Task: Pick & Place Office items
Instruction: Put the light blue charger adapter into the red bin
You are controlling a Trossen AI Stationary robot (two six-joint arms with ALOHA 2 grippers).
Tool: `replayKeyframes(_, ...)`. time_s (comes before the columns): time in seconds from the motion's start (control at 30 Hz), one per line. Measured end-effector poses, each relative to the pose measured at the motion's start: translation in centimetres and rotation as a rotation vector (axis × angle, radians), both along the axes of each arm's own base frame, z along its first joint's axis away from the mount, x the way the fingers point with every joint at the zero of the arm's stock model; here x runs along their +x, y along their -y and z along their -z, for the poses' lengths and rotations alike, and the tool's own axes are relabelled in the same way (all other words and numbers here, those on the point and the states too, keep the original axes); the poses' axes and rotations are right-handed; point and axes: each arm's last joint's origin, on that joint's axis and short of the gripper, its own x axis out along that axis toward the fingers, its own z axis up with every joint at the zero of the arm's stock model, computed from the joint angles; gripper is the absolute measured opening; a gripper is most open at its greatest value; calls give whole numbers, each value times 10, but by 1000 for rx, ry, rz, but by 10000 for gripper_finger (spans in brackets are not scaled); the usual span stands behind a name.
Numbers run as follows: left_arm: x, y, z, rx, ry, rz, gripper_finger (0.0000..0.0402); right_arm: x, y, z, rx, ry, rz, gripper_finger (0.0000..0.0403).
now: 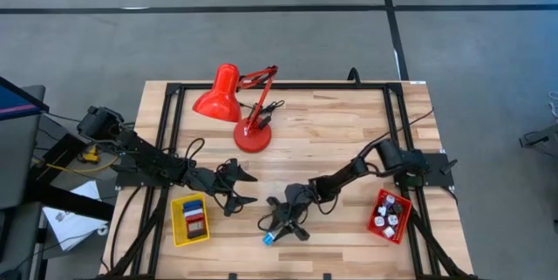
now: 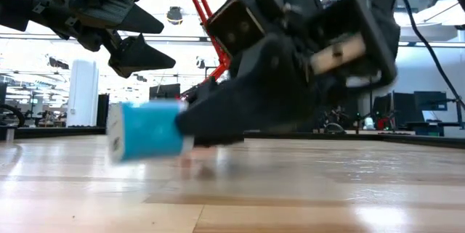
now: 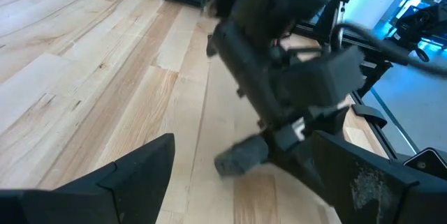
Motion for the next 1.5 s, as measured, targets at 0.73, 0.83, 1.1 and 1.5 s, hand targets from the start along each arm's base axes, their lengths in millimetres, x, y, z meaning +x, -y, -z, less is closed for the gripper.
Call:
replayKeyframes(0.73, 0, 0, 0, 4, -4, 1, 329, -189, -43, -175, 93, -1005, 849, 116)
replayKeyframes(0.83, 0, 0, 1, 5, -6, 1, 329, -232, -49, -183, 151, -1163, 1065, 116)
replayKeyframes(1.1, -1, 0, 3, 15, -29, 1, 329, -293, -69, -181, 180, -1355, 1318, 117)
replayKeyframes(1.5, -1, 0, 3, 15, -29, 1, 329, -278, -76, -153, 11, -1352, 1409, 117)
